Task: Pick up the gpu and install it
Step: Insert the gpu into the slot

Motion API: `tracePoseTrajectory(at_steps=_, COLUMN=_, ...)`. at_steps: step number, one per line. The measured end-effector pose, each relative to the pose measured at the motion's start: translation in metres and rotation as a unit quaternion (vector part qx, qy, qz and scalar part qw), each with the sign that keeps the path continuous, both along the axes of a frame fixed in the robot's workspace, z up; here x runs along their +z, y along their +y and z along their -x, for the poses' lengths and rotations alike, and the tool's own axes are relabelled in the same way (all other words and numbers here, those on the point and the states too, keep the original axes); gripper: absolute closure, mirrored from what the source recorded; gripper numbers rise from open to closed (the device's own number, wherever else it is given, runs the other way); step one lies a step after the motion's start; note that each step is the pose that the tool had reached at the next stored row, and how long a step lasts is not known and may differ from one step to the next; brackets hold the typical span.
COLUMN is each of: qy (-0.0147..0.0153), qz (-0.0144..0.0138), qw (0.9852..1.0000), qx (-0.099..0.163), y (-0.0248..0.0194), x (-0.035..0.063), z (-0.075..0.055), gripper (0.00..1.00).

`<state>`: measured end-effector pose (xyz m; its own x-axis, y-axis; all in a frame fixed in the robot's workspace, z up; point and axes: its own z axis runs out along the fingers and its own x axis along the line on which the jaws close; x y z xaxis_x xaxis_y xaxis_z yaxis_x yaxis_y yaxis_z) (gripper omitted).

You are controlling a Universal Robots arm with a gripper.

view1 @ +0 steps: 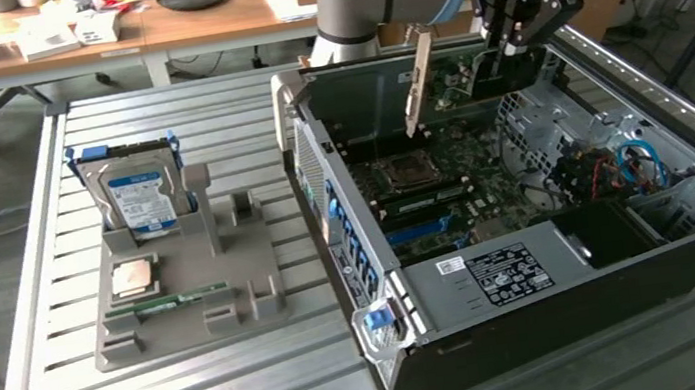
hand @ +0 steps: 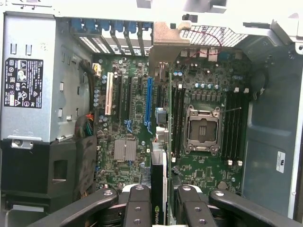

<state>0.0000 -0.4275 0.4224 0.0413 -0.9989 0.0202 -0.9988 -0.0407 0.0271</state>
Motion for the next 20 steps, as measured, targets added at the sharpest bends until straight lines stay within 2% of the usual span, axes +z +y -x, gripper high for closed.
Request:
tracePoseTrajectory(at_steps=9, qy=0.0, qz=0.0, qw=1.0, qx=0.0, y=0.0, x=-0.0027, z=0.0, gripper=0.74)
tracePoseTrajectory(at_steps=20, qy=0.0, qz=0.0, qw=1.0, qx=0.0, y=0.0, x=-0.0203, z=0.0, gripper=0.74)
